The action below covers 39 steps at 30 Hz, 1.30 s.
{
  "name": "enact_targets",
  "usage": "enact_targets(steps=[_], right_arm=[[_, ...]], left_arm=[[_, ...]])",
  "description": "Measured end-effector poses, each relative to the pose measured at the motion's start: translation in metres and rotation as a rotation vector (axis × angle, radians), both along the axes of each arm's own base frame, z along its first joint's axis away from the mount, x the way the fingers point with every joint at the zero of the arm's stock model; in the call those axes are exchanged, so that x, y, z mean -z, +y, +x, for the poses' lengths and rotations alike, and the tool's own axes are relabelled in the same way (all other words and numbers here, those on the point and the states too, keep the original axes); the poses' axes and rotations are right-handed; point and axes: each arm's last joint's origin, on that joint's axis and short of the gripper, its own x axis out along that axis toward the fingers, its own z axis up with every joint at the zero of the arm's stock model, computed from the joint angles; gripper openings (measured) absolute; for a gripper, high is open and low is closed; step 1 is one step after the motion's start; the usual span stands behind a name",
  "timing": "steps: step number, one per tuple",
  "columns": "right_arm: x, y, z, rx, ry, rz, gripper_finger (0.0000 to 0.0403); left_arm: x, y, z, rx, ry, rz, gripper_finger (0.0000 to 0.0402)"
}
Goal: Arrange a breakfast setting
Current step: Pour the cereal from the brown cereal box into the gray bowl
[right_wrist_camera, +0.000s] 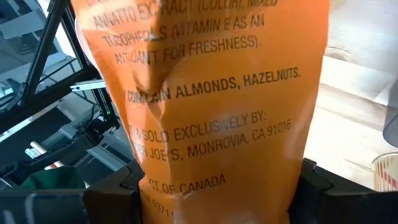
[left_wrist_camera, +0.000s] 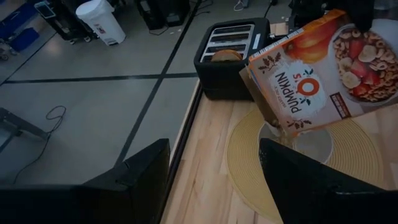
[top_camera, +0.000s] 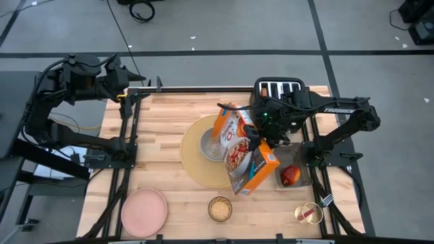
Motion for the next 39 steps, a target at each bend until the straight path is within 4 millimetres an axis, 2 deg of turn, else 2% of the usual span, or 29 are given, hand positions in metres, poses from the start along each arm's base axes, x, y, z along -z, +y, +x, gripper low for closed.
enact_targets(steps=[5,11,25,39], right_arm=[[0.002,0.001,0.002,-0.026,-0.002,0.019,0.0231],[0.008,0.004,0.014,-0.063,-0.008,0.053,0.0231],[0.012,0.003,0.012,-0.036,0.052,0.047,0.0232],[0.009,0.004,0.016,-0.042,-0.002,0.067,0.0232]], left_arm=[[0.0,0.0,0.0,0.006,0.006,0.012,0.0254],[0.0,0.0,0.0,0.007,0.007,0.012,0.0254],[-0.002,-0.003,-0.008,0.006,-0.012,0.018,0.0254],[0.001,-0.003,-0.009,0.014,0.02,0.023,0.0254]])
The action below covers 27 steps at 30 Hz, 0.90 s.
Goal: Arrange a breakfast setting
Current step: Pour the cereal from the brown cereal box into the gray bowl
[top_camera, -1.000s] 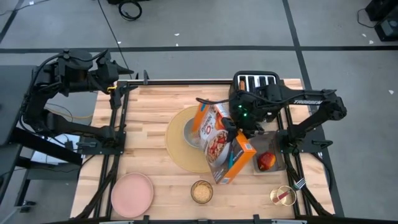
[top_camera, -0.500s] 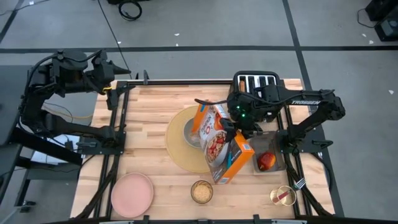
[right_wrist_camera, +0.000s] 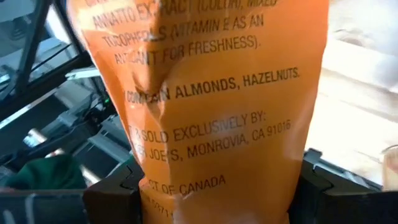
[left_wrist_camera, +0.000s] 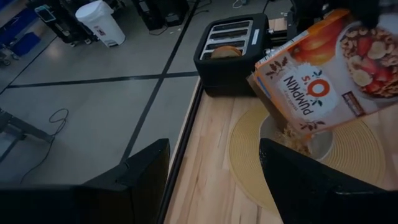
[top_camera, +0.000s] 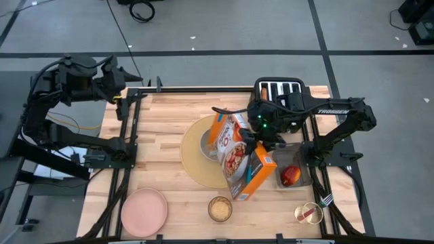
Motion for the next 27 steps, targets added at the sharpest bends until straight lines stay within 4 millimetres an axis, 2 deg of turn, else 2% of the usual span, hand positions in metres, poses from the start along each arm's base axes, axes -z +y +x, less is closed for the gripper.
enact_targets(steps=[19,27], right_arm=[[0.001,0.0,-0.001,0.004,0.011,-0.017,0.0232],[0.001,0.0,-0.001,0.005,0.012,-0.025,0.0232]], left_arm=[[-0.003,-0.009,-0.019,0.078,-0.073,-0.062,0.0254],[-0.003,-0.013,-0.018,0.182,-0.089,-0.118,0.0254]])
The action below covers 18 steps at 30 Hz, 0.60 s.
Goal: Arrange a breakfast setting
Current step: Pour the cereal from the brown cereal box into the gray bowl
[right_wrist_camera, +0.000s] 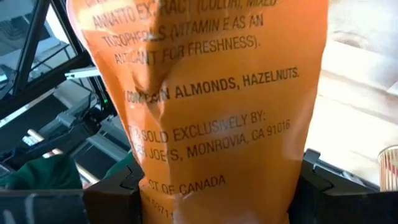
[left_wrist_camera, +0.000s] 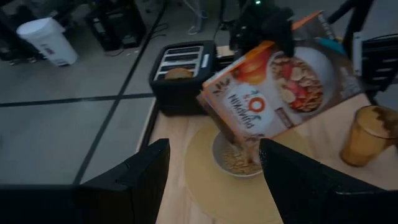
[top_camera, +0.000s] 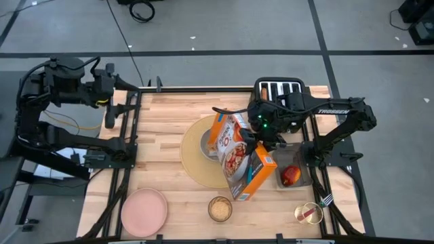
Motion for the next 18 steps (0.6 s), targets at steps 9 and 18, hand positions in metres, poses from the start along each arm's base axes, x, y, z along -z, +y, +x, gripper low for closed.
enact_targets(steps=[9,18], right_arm=[[0.0007,0.0027,-0.0002,0.006,0.007,-0.025,0.0232],[-0.002,0.0077,-0.0001,-0.007,-0.023,-0.028,0.0232]], left_arm=[[-0.0003,-0.0045,0.0008,0.133,-0.024,-0.085,0.0254],[-0.0009,-0.0083,-0.0011,0.236,-0.04,-0.119,0.0254]])
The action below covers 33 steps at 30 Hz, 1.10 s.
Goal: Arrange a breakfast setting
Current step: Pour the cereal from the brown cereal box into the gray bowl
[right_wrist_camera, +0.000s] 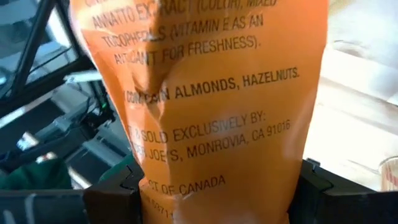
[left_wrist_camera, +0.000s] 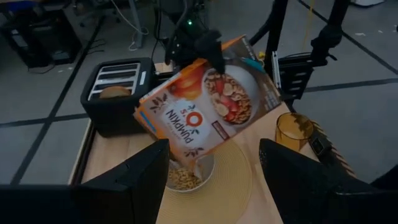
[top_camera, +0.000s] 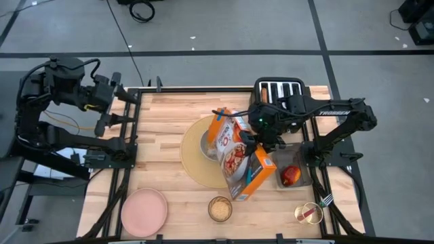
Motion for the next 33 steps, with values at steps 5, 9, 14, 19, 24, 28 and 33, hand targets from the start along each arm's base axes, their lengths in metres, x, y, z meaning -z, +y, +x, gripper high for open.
enact_targets(steps=[5,9,14,19,24,28,33], right_arm=[[0.0,0.002,0.001,-0.014,-0.015,0.002,0.0232],[0.001,0.002,0.0,-0.003,0.016,0.01,0.0232],[-0.001,0.003,0.001,-0.003,-0.003,0.018,0.0232],[0.0,0.003,0.001,-0.01,0.004,0.018,0.0232],[0.002,0.005,-0.002,-0.019,0.038,0.015,0.0232],[0.002,0.008,-0.002,-0.04,0.026,-0.014,0.0232],[0.002,0.012,-0.007,-0.056,0.03,-0.055,0.0232]], left_arm=[[0.0,0.0,-0.001,0.007,0.002,0.015,0.0254],[0.0,0.0,-0.001,0.007,0.002,0.015,0.0254],[0.0,0.0,-0.001,0.008,0.002,0.016,0.0254],[0.0,0.0,-0.001,0.008,0.002,0.016,0.0254],[0.0,0.0,0.0,0.008,0.002,0.017,0.0254],[0.0,0.0,0.0,0.008,0.001,0.016,0.0254],[0.0,0.0,0.0,0.007,0.001,0.016,0.0254]])
